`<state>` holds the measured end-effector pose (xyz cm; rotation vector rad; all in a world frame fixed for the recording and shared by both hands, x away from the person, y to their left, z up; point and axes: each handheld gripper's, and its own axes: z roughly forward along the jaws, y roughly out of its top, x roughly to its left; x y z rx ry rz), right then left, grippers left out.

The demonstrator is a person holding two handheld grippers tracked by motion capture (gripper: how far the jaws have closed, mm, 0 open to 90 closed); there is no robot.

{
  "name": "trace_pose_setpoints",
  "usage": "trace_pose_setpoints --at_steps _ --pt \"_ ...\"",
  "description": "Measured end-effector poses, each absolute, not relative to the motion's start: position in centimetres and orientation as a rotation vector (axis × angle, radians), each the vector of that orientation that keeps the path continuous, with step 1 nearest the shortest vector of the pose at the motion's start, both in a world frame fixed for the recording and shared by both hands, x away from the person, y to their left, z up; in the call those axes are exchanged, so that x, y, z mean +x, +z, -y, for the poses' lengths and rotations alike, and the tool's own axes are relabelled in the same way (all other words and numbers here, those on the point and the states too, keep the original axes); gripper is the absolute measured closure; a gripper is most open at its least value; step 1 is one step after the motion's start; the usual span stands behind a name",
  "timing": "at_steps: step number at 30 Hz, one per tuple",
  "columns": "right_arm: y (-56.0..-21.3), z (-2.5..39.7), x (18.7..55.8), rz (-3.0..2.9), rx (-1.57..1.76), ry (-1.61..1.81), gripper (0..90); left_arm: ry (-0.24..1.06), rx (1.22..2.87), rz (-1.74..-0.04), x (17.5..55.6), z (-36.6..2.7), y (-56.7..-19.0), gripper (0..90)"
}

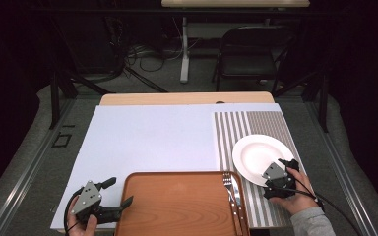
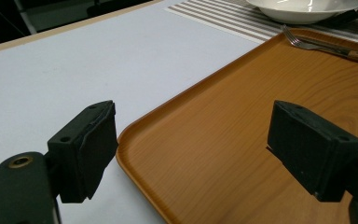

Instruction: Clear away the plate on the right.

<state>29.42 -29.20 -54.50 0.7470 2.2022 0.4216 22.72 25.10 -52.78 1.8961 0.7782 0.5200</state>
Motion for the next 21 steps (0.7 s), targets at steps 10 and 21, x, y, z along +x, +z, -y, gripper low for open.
trace_pose_setpoints --at_steps 10,21 --pt "-52.5 29.3 30.0 -2.251 0.787 0.425 14.7 0.521 1.895 -0.779 22.7 -25.1 -52.8 15.9" --pt "-51.5 29.1 30.4 -2.348 0.71 0.363 28.7 0.522 1.897 -0.781 22.7 -25.0 -52.8 15.9"
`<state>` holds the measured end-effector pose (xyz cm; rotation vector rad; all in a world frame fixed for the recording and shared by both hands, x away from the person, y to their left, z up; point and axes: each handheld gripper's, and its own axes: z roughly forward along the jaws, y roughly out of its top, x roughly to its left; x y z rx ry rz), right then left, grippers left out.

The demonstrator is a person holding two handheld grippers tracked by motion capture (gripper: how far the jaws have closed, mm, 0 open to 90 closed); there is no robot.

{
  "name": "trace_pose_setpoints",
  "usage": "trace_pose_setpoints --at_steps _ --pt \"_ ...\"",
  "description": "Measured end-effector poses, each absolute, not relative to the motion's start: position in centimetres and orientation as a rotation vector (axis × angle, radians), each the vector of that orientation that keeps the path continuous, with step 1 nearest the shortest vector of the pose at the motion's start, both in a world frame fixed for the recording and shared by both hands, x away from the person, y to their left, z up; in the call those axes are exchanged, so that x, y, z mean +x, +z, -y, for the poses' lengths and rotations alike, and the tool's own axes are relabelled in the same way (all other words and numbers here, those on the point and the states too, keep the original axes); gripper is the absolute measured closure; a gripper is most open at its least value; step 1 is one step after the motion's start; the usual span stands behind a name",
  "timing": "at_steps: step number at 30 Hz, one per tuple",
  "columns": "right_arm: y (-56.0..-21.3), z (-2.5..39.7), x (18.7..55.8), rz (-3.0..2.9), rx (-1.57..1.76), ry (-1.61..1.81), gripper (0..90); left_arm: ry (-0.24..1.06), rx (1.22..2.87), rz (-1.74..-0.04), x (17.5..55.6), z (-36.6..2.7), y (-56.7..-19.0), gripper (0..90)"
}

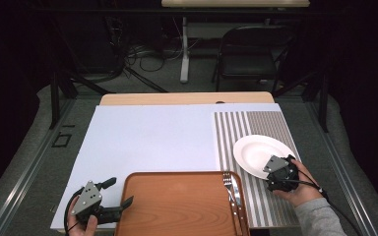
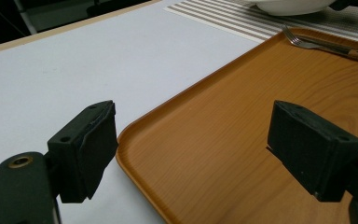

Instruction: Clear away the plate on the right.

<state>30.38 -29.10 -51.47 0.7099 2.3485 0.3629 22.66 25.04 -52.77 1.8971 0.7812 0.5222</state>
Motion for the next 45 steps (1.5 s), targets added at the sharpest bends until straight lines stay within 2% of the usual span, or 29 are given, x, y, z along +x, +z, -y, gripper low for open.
trace_pose_setpoints --at_steps 3,8,15,21,36,45 --pt "-51.4 29.1 30.5 -2.38 0.693 0.354 32.7 0.521 1.896 -0.782 22.7 -25.0 -52.8 15.9" --pt "-51.2 28.8 30.5 -2.424 0.635 0.325 46.8 0.52 1.896 -0.782 22.7 -25.1 -52.8 15.9" --pt "-51.5 28.3 30.6 -2.464 0.551 0.299 47.9 0.521 1.897 -0.782 22.7 -25.1 -52.8 15.9" --pt "-51.6 27.9 30.5 -2.475 0.494 0.263 60.7 0.519 1.897 -0.783 22.7 -25.1 -52.8 16.0" --pt "-52.0 27.8 31.0 -2.51 0.429 0.24 67.2 0.517 1.897 -0.785 22.7 -25.1 -52.8 16.0" --pt "-51.7 27.8 31.0 -2.485 0.358 0.236 75.4 0.518 1.898 -0.785 22.7 -25.0 -52.8 16.0"
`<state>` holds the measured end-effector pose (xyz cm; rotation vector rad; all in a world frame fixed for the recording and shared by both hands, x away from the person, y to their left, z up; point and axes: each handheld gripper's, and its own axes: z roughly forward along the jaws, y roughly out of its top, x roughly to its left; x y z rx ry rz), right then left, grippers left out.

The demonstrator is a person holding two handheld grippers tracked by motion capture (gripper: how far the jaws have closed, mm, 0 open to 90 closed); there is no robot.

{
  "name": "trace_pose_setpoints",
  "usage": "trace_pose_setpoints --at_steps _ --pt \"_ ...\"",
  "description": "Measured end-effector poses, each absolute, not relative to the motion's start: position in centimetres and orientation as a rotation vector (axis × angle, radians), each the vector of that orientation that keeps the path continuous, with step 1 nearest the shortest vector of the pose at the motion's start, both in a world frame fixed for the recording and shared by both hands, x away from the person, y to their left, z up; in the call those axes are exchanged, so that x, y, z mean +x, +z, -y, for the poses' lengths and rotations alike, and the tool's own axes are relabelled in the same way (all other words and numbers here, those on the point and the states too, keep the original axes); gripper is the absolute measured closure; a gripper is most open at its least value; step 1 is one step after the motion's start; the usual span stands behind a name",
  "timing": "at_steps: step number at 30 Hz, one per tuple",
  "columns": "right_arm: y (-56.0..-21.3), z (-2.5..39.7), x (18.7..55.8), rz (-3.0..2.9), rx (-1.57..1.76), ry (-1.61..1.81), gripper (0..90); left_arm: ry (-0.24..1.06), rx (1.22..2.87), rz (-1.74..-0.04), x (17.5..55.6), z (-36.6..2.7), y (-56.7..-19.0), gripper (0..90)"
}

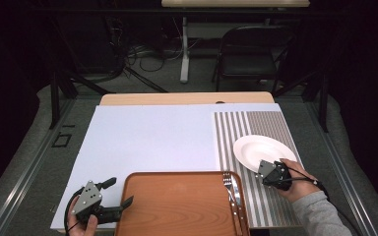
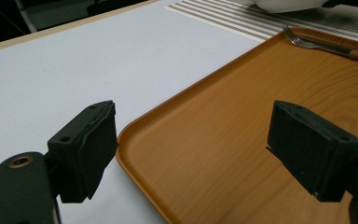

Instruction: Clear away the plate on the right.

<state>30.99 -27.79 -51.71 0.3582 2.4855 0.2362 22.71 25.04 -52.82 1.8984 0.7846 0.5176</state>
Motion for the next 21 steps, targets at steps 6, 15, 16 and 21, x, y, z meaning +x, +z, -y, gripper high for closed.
trace_pose_setpoints --at_steps 6,15,16,21 --pt "-51.7 27.6 30.8 -2.484 0.324 0.216 78.3 0.52 1.903 -0.785 22.7 -25.0 -52.8 15.9" --pt "-51.9 27.5 30.3 -2.44 0.241 0.207 81.8 0.519 1.9 -0.787 22.7 -25.0 -52.8 16.0" --pt "-52.0 27.5 30.2 -2.429 0.253 0.217 81.9 0.519 1.901 -0.788 22.8 -25.0 -52.9 16.0" --pt "-51.4 27.3 29.3 -2.409 0.228 0.276 81.9 0.52 1.899 -0.79 22.8 -25.0 -52.9 16.0"
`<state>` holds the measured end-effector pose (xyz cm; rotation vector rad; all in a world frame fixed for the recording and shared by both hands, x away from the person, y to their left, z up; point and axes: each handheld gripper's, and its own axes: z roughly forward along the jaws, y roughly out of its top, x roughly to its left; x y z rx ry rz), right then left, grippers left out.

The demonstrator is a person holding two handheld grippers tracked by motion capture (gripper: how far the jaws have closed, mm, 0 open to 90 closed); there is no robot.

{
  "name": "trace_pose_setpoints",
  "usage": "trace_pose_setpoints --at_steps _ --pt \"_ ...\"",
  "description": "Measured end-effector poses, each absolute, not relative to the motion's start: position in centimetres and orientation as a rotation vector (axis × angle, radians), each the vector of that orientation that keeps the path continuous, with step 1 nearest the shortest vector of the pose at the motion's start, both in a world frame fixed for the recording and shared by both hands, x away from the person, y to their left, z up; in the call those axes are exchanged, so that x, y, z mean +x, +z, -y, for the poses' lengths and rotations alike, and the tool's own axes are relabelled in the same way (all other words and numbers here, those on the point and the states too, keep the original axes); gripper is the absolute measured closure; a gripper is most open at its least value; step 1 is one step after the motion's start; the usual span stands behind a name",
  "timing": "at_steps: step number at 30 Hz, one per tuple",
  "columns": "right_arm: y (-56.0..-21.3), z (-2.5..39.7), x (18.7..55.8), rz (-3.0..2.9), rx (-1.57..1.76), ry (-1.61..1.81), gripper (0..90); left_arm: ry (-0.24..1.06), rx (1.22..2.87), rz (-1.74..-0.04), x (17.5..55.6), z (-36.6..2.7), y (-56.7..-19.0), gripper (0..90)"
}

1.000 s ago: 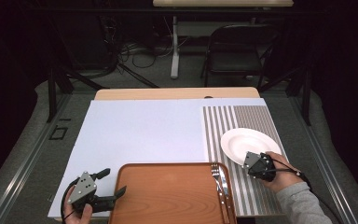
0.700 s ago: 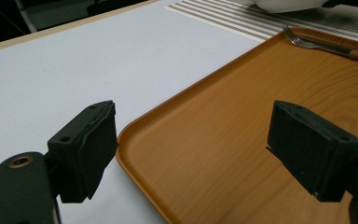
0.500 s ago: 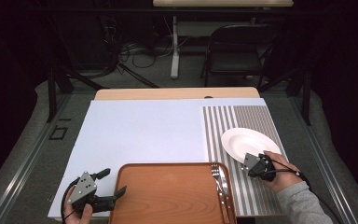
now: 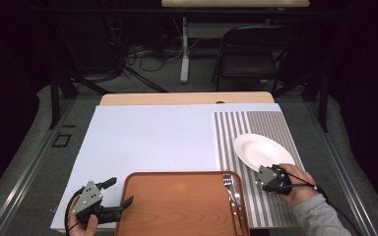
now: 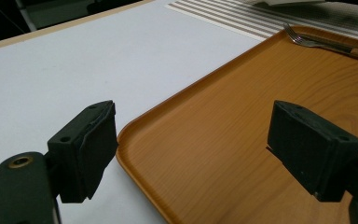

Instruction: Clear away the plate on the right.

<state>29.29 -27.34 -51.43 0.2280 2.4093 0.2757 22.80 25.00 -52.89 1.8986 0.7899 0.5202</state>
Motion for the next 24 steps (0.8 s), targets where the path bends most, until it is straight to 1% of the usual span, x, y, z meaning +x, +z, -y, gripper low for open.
trace_pose_setpoints --at_steps 14,24 --pt "-48.8 25.9 24.0 -2.347 0.132 0.376 81.7 0.52 1.9 -0.787 22.7 -25.0 -52.8 15.9" --pt "-48.4 23.5 20.8 -2.327 0.0 0.437 81.6 0.524 1.894 -0.792 22.8 -25.1 -52.8 15.9"
